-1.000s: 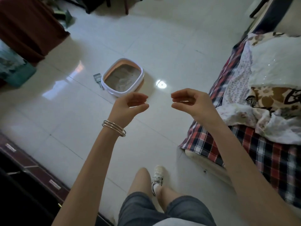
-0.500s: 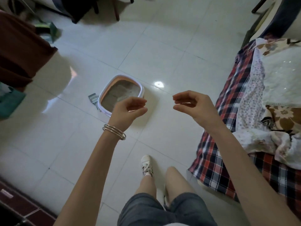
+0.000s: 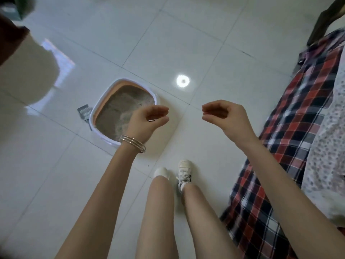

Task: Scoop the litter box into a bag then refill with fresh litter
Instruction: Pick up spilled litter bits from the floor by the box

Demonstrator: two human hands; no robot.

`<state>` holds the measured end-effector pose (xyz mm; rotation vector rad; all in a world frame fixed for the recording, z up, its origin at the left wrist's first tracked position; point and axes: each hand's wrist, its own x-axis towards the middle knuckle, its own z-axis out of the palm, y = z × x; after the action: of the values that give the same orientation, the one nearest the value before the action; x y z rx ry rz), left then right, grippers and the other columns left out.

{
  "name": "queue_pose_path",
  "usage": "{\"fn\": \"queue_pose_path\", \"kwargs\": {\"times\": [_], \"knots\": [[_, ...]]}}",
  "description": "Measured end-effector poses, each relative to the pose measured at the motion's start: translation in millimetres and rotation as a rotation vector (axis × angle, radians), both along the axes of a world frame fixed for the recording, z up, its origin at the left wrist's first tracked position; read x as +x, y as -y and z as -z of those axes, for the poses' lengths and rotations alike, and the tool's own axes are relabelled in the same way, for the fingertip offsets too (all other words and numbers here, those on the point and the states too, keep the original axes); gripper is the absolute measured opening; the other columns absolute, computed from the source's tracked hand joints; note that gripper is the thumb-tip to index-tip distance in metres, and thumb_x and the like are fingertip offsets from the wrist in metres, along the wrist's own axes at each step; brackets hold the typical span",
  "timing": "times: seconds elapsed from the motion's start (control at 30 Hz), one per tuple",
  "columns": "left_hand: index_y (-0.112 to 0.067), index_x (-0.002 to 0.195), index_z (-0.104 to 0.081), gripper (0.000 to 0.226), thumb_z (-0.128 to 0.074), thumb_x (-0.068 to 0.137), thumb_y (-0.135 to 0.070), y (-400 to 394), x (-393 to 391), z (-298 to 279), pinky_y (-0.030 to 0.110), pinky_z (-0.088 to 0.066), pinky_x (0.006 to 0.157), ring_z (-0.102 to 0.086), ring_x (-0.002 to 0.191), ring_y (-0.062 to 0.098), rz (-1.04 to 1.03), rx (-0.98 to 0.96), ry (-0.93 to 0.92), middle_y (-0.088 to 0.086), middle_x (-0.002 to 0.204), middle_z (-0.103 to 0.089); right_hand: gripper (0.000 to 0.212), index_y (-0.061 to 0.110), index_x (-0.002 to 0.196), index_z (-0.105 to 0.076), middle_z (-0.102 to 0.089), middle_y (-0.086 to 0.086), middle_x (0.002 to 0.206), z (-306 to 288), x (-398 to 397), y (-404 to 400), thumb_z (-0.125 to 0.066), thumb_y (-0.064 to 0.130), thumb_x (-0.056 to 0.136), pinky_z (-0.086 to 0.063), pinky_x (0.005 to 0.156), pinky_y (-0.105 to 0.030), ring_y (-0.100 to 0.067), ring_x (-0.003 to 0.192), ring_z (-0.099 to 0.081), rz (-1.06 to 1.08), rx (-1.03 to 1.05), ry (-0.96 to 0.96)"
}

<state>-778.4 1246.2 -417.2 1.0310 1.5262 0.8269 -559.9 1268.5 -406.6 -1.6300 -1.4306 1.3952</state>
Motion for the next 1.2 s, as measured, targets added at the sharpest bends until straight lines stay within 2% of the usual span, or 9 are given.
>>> {"fn": "queue_pose_path", "kwargs": {"times": [0.23, 0.37, 0.53, 0.7, 0.87, 0.97, 1.03, 1.1, 1.2], "knots": [[-0.011, 0.096, -0.066, 0.022, -0.067, 0.077, 0.002, -65, 6, 249, 0.010, -0.049, 0.077, -0.062, 0.074, -0.005, 0.046, -0.050, 0.002, -0.005, 0.085, -0.066, 0.020, 0.014, 0.091, -0.069, -0.070, 0.001, 0.088, 252, -13, -75, -0.073, 0.002, 0.075, -0.050, 0.081, -0.014, -0.006, 0.083, -0.067, -0.006, -0.035, 0.003], [-0.014, 0.094, -0.064, 0.023, -0.067, 0.078, 0.001, -91, 6, 395, 0.007, -0.047, 0.074, -0.059, 0.068, -0.008, 0.055, -0.086, -0.030, -0.005, 0.082, -0.063, 0.020, 0.014, 0.090, -0.069, -0.069, 0.006, 0.085, 396, -16, -101, -0.073, 0.002, 0.075, -0.048, 0.077, -0.011, -0.002, 0.079, -0.066, -0.011, -0.044, 0.038], [-0.019, 0.092, -0.066, 0.023, -0.069, 0.076, -0.002, -111, 7, 533, 0.009, -0.049, 0.074, -0.058, 0.068, -0.003, 0.051, -0.096, -0.083, -0.003, 0.077, -0.064, 0.020, 0.012, 0.089, -0.068, -0.067, 0.007, 0.082, 537, -20, -121, -0.071, -0.002, 0.074, -0.050, 0.077, -0.012, -0.003, 0.076, -0.064, 0.005, -0.063, 0.075], [-0.019, 0.094, -0.067, 0.023, -0.069, 0.076, -0.004, -124, 8, 608, 0.013, -0.051, 0.077, -0.061, 0.076, 0.005, 0.017, -0.103, -0.150, 0.000, 0.083, -0.065, 0.022, 0.013, 0.087, -0.067, -0.066, 0.004, 0.080, 623, -30, -130, -0.069, -0.005, 0.074, -0.050, 0.076, -0.012, -0.005, 0.075, -0.064, -0.005, -0.068, 0.118], [-0.015, 0.094, -0.066, 0.024, -0.067, 0.076, 0.000, -129, 7, 646, 0.021, -0.052, 0.077, -0.062, 0.083, 0.014, -0.035, -0.040, -0.166, 0.008, 0.098, -0.063, 0.023, 0.008, 0.092, -0.068, -0.069, -0.002, 0.084, 668, -41, -133, -0.067, -0.007, 0.074, -0.049, 0.076, -0.012, -0.007, 0.075, -0.065, 0.006, -0.054, 0.157], [-0.014, 0.095, -0.066, 0.024, -0.066, 0.075, -0.001, -130, 0, 655, 0.011, -0.048, 0.074, -0.059, 0.082, 0.011, -0.087, -0.061, -0.166, 0.012, 0.104, -0.059, 0.024, 0.008, 0.089, -0.069, -0.069, 0.000, 0.081, 680, -52, -131, -0.066, -0.008, 0.072, -0.050, 0.075, -0.013, -0.010, 0.075, -0.065, 0.009, -0.004, 0.208], [-0.015, 0.094, -0.065, 0.024, -0.065, 0.071, -0.008, -131, -2, 657, 0.009, -0.046, 0.073, -0.059, 0.081, 0.009, -0.096, -0.062, -0.152, 0.013, 0.103, -0.060, 0.023, 0.009, 0.087, -0.069, -0.069, 0.002, 0.080, 684, -61, -131, -0.065, -0.008, 0.071, -0.050, 0.075, -0.015, -0.011, 0.075, -0.065, 0.013, 0.024, 0.222], [-0.020, 0.090, -0.065, 0.025, -0.060, 0.066, -0.015, -132, -1, 659, 0.015, -0.049, 0.077, -0.061, 0.080, 0.010, -0.076, -0.059, -0.151, 0.009, 0.098, -0.062, 0.023, 0.009, 0.086, -0.069, -0.069, 0.003, 0.081, 686, -68, -132, -0.065, -0.008, 0.071, -0.051, 0.077, -0.016, -0.009, 0.076, -0.065, 0.000, 0.052, 0.227], [-0.025, 0.087, -0.065, 0.024, -0.060, 0.066, -0.015, -131, 1, 666, 0.029, -0.053, 0.082, -0.064, 0.081, 0.015, -0.049, -0.037, -0.171, 0.000, 0.089, -0.061, 0.022, 0.009, 0.087, -0.069, -0.069, 0.001, 0.082, 687, -67, -134, -0.067, -0.007, 0.072, -0.051, 0.077, -0.015, -0.009, 0.076, -0.065, 0.040, 0.098, 0.220]]}}
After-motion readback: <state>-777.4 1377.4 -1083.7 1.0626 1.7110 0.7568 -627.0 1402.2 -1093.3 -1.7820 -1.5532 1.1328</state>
